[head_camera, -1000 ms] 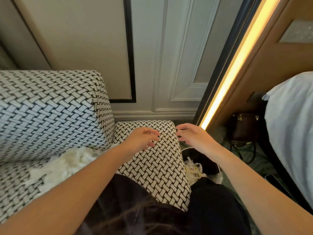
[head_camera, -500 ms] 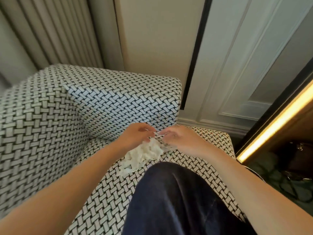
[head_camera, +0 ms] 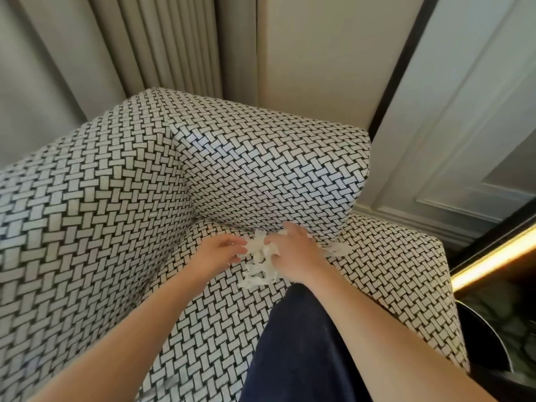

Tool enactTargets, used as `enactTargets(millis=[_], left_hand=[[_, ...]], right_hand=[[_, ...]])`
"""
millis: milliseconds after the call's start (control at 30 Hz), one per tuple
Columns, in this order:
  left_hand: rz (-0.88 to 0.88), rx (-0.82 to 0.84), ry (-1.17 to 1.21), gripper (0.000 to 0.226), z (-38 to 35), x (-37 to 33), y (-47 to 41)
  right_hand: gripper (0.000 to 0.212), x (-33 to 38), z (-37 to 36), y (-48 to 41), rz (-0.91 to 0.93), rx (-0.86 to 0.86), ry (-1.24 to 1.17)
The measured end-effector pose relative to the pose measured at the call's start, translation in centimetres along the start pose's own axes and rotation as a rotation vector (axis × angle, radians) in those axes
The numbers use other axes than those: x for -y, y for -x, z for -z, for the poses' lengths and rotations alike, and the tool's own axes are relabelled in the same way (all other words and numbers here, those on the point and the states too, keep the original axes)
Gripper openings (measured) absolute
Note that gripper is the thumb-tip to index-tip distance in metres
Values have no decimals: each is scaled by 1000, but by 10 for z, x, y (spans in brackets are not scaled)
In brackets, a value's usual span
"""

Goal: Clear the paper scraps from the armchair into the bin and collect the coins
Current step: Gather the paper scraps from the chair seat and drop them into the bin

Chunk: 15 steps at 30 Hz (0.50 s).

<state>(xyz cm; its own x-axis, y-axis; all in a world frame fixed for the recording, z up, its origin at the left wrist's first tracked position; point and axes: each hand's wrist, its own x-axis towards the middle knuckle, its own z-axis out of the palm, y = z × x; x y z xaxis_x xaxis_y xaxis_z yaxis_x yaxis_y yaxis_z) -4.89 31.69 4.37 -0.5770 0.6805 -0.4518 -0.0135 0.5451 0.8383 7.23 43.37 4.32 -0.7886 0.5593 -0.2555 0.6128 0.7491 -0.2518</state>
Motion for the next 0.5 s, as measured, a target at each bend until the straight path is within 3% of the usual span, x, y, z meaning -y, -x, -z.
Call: enactTargets(millis=[167,267,500], left_hand=[[46,-15,15,13,-3,16,3],[52,-25,31,13,-4,19,5],[47,-52,20,12,-1,21,3]], right_hand=[[66,0,-19,-12,80,188,299],[73,0,-25,-20,173,187,383],[62,3,-26,-27,217,196,196]])
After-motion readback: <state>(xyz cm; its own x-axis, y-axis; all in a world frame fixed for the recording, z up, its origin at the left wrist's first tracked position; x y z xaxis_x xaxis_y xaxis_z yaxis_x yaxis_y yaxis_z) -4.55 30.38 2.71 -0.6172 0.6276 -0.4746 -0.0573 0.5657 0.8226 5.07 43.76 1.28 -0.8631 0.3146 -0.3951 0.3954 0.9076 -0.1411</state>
